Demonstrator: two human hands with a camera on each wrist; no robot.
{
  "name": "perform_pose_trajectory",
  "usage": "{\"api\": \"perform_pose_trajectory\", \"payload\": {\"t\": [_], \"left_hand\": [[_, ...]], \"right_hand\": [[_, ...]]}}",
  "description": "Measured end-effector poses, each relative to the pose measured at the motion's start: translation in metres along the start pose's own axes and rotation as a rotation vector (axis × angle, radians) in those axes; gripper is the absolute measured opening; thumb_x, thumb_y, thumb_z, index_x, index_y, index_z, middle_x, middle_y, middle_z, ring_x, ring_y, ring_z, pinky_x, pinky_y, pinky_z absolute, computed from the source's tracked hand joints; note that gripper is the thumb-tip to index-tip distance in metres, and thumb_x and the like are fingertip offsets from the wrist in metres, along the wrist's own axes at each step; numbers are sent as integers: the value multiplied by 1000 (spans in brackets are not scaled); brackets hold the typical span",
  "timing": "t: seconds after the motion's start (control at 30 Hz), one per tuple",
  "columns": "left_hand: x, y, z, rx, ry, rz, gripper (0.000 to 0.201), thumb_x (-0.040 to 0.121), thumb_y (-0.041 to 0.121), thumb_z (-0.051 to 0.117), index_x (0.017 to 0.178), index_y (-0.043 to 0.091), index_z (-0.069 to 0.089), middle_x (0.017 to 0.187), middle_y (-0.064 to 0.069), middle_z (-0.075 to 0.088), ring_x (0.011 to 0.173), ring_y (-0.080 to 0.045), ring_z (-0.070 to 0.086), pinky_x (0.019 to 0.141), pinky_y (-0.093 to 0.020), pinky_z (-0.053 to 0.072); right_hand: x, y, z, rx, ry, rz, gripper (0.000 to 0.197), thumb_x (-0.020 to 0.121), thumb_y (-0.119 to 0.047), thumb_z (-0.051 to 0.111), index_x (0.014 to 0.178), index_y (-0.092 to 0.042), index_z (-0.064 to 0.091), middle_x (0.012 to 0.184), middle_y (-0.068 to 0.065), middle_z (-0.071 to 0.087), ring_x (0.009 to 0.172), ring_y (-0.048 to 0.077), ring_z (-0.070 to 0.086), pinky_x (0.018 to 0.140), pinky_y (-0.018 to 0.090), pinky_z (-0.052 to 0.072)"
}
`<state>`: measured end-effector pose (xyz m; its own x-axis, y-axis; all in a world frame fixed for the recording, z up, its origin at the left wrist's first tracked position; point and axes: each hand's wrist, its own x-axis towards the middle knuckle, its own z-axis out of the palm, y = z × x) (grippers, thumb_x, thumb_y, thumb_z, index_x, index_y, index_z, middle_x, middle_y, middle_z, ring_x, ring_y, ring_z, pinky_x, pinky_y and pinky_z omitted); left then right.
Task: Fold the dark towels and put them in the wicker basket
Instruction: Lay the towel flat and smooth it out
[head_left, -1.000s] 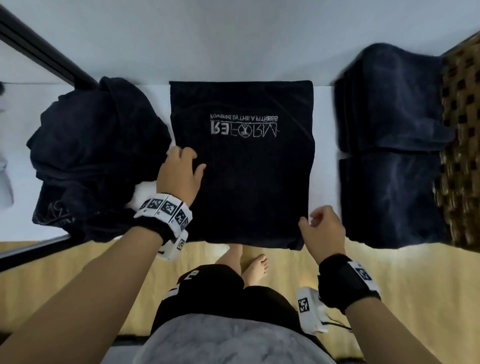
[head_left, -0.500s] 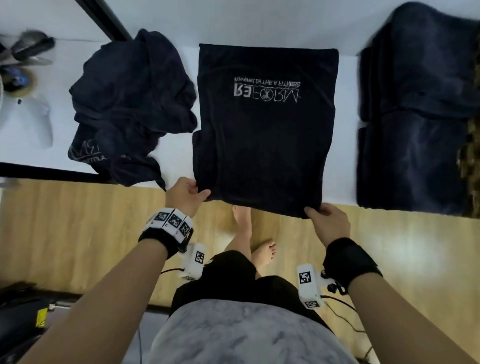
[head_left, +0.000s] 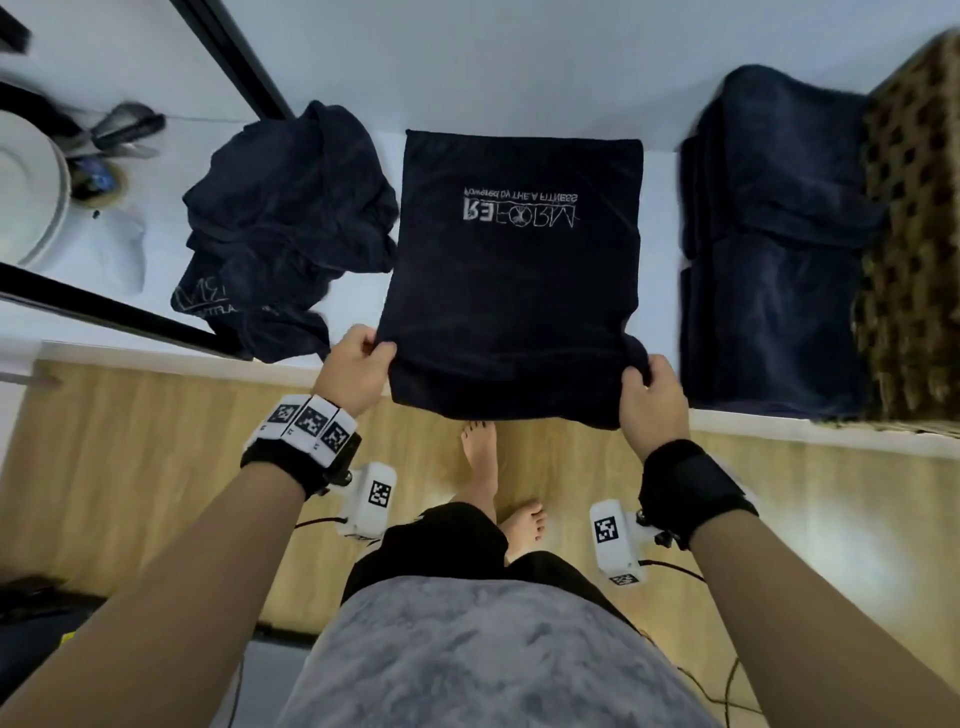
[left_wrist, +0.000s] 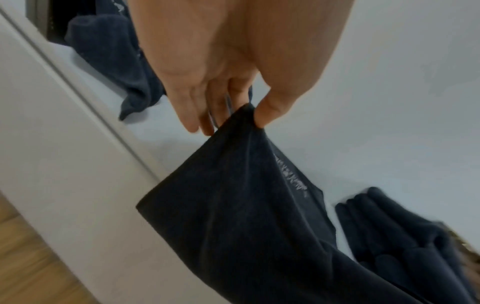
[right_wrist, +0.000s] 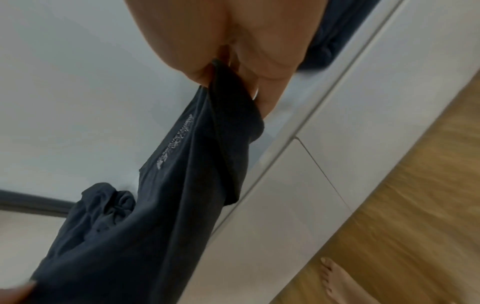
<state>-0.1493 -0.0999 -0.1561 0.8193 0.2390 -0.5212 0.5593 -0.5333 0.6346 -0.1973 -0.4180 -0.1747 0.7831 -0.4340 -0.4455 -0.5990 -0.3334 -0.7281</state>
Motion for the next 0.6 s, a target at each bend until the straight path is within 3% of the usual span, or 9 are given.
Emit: {"api": "perform_pose_trajectory", "payload": {"t": [0.07,0.1,0.17,0.23,0.33,0.43,0.53,0.6], "left_hand": [[-7,11,-9,-174,-36,46,13,98,25,47,86,24,43,93,-17,66,93,-36,63,90,-48,51],[-9,15,-13,-154,-33,89,12,99,28,46,88,26,41,91,-20,67,90,-39,64,87,-49,52],[-11,22,-17,9,25,181,10,100,34,43,92,29,39,71,-10,64,70,-29,61,70,-38,48],[-11,33,-20,95,99,237,11,101,35,41,103,25,41,70,-5,62,67,-19,57,65,-34,40],[-6,49,-21,73,145,229,22,103,32,40,115,14,45,86,-14,64,83,-27,61,78,-41,47],[4,59,-19,82,148,165,26,103,27,41,119,8,47,97,-13,62,99,-33,60,93,-42,45],[10,54,-14,154,95,69,30,102,24,43,123,3,48,116,-18,60,111,-33,56,96,-34,38],[12,42,-7,195,34,7,31,101,25,44,124,4,49,118,-19,61,112,-34,57,98,-36,42]], "right_hand": [[3,-7,-6,-49,12,-53,10,99,-22,39,93,-17,46,75,-7,52,68,7,49,57,26,34],[4,-10,-9,-58,14,-72,10,100,-21,38,96,-17,46,76,-5,53,70,13,51,61,29,35],[7,-18,-13,-74,19,-88,14,101,-22,38,105,-14,48,83,2,57,78,25,52,71,31,36],[11,-25,-18,-100,26,-109,20,102,-22,38,113,-11,50,94,13,60,85,30,53,74,31,35],[17,-35,-26,-105,19,-149,25,101,-21,40,120,-11,54,105,17,64,96,33,57,78,30,39],[23,-39,-30,-130,-9,-135,24,98,-21,44,116,-13,58,99,7,62,96,30,57,79,29,39],[22,-33,-30,-169,-78,-54,22,94,-20,49,112,-16,61,95,1,60,89,24,55,76,25,37],[19,-24,-27,-168,-117,4,23,91,-20,53,112,-18,62,98,1,63,87,21,57,74,25,39]]}}
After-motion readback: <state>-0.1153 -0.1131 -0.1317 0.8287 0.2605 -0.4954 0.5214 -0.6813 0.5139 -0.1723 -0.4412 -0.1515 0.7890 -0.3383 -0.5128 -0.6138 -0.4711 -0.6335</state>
